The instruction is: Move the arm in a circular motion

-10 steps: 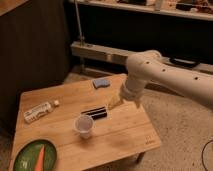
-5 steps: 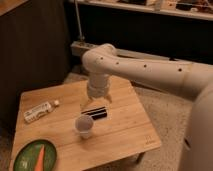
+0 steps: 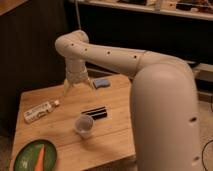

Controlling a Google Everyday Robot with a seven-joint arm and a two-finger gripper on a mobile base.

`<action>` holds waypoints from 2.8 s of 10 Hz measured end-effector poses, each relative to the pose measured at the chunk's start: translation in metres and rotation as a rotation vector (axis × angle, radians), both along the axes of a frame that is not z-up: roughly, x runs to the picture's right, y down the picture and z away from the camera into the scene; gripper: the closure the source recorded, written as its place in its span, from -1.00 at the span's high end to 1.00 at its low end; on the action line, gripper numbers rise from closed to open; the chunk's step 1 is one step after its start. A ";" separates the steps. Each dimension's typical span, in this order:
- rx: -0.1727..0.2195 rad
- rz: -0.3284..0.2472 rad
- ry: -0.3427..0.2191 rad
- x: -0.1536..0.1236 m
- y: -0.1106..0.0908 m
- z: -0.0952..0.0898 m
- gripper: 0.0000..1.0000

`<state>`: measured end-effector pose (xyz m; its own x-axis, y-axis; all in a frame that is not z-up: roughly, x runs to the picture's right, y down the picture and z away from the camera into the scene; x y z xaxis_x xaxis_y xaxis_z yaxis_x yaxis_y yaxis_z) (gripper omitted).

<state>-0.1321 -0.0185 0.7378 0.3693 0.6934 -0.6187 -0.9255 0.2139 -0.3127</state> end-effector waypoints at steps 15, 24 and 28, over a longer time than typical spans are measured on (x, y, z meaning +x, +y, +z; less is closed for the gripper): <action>0.050 0.373 0.036 0.266 0.091 -0.012 0.60; 0.045 0.023 -0.160 0.097 0.148 -0.093 0.60; 0.063 -0.134 -0.224 -0.009 0.124 -0.100 0.60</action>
